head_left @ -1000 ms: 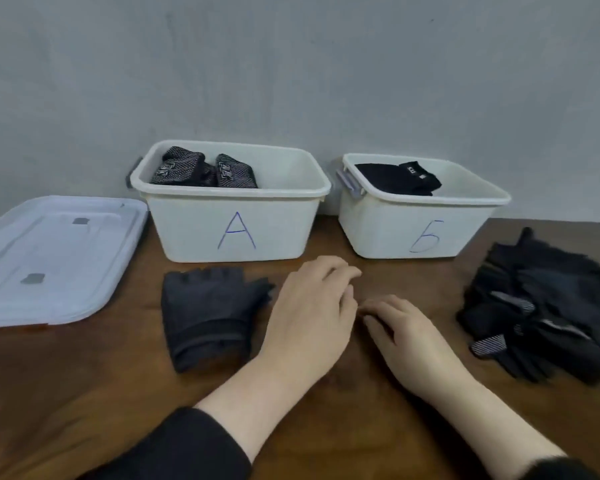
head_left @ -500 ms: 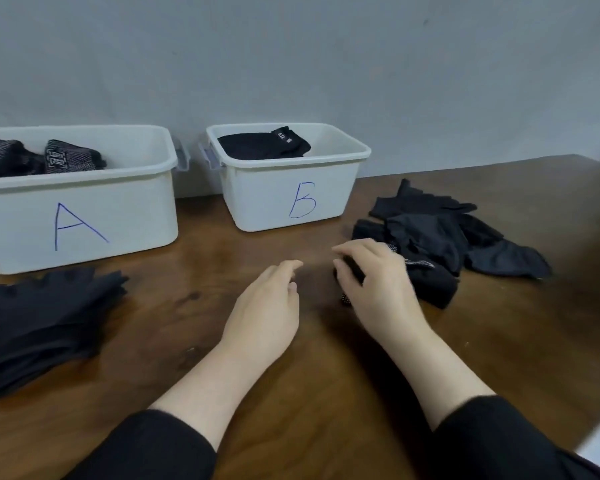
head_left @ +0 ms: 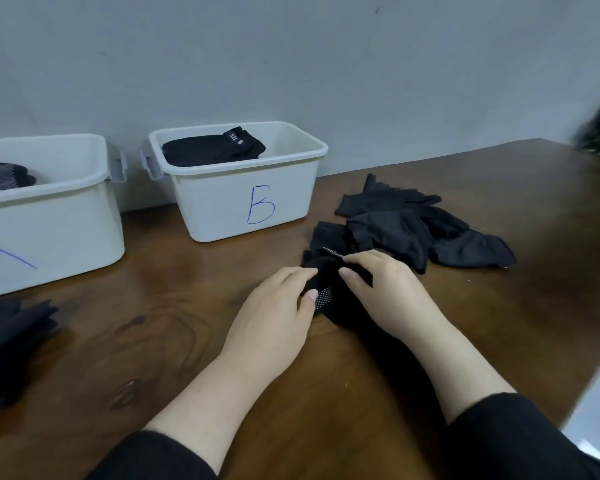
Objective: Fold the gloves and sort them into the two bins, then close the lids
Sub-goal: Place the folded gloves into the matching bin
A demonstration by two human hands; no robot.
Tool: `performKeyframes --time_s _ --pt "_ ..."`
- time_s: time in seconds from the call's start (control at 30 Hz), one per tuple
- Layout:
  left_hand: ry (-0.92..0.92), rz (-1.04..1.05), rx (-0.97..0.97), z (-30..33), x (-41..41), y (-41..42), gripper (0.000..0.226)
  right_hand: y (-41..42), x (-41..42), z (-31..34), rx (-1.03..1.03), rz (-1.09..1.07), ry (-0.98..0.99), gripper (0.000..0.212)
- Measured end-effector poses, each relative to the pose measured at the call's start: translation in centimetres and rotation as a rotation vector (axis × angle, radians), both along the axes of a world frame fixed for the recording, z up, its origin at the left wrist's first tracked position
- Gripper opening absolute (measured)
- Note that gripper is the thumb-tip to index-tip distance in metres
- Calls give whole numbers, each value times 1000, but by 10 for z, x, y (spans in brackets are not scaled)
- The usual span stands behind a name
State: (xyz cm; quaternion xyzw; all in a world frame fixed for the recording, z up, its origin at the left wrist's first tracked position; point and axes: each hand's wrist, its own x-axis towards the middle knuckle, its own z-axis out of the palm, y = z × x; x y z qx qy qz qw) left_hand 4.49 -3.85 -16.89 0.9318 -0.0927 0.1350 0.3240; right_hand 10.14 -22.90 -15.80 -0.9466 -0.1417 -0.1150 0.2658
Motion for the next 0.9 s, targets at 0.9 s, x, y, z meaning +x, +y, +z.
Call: performKeyframes --time_s 0.9 --pt "37 -35 43 -1 26 -29 49 -63 72 20 300 -431 -316 19"
